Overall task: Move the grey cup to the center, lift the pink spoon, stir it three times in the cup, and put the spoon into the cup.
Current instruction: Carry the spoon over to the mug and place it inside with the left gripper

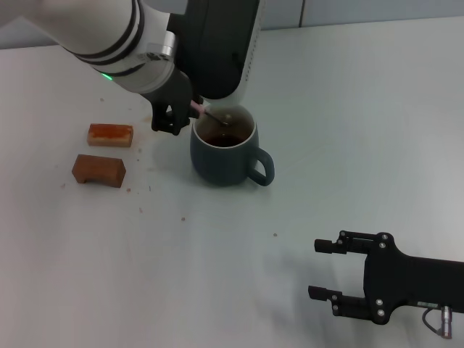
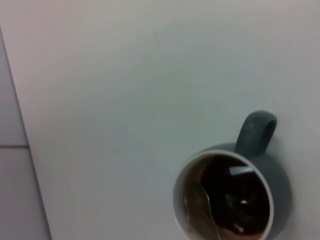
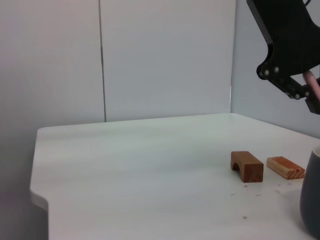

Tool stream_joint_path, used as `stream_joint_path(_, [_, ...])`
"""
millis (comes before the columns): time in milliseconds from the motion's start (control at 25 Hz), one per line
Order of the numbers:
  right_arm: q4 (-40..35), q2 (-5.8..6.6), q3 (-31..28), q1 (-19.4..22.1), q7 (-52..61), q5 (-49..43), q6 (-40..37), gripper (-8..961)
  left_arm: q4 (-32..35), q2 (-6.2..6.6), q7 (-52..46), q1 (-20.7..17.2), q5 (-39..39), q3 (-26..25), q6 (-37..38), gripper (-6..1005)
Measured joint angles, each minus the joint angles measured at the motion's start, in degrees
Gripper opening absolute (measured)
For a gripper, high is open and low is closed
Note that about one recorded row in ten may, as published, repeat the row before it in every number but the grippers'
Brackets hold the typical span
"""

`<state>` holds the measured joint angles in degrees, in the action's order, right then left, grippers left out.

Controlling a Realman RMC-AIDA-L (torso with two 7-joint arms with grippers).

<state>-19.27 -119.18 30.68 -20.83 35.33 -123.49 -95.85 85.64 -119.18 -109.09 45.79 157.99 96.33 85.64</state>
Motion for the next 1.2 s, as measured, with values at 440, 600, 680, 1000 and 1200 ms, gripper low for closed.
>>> stream_joint_path(440, [0.0,0.00,0.0,-0.1,0.0,0.0,0.0,648,2.0,0.00,-0.8,-0.1,-0.2,-0.7,5.7,149])
stream_joint_path(600, [0.0,0.00,0.0,0.0,0.0,0.0,-0.1,647,2.8,0.00,-0.3,-0.1,-3.0,-0.6,6.2,150])
stream_joint_path(680, [0.0,0.00,0.0,0.0,0.0,0.0,-0.1,647,2.8,0.00,-0.3,-0.1,-3.1,-0.4,5.8,150])
stream_joint_path(1000, [0.0,0.00,0.0,0.2,0.0,0.0,-0.7,647,1.1,0.00,-1.5,0.0,-1.4,-0.2,1.5,151])
stream_joint_path(1200, [0.0,0.00,0.0,0.2,0.0,0.0,-0.8,648,0.1,0.00,-2.8,0.1,0.7,-0.7,2.9,152])
